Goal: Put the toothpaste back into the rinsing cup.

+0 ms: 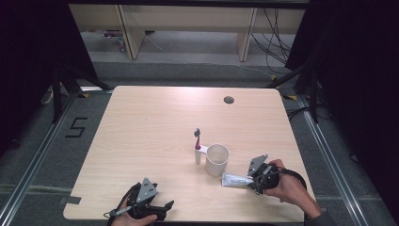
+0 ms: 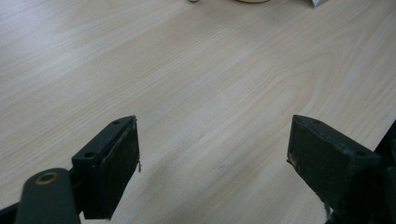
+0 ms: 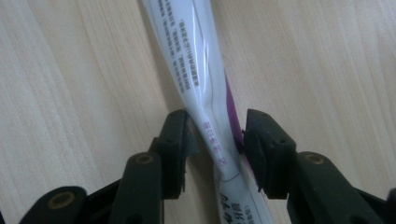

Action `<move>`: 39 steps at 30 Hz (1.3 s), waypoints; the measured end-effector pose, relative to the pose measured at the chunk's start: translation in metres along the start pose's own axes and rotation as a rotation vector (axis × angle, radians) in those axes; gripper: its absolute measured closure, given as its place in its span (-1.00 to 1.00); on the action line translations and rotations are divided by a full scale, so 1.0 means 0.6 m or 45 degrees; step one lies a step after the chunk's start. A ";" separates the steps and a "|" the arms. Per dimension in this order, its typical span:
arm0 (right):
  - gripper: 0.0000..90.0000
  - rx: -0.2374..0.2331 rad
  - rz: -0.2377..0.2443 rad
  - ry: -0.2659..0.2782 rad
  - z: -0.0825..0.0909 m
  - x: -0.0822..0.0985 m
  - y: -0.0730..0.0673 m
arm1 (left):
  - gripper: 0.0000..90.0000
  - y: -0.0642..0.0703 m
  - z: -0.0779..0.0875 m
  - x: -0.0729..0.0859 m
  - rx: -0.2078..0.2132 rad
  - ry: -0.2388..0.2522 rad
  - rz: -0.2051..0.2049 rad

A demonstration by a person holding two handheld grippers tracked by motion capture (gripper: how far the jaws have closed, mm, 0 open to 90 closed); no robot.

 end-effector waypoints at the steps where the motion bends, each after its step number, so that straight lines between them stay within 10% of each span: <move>1: 0.42 -0.009 0.022 -0.024 -0.002 -0.001 0.004 | -0.64 0.001 -0.001 0.000 0.002 0.012 0.008; 13: 0.60 -0.076 0.168 -0.129 -0.003 0.008 0.001 | -0.64 0.001 -0.002 0.002 -0.008 -0.011 0.012; 22: 0.57 -0.087 0.079 -0.200 -0.003 0.000 -0.002 | -0.63 0.001 -0.002 0.002 0.001 -0.024 -0.004; 39: 0.60 -0.113 0.169 -0.329 -0.010 -0.016 -0.008 | -0.63 0.001 -0.002 0.003 0.001 -0.032 -0.011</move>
Point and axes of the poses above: each handheld gripper's, and its own axes: z roughly backward along the jaws, x roughly out of its underside, y roughly to its right, the point moved 3 cm from there along -z, roughly forward along the jaws, and after that the axes turned 7 degrees about z, right-handed, at the moved point
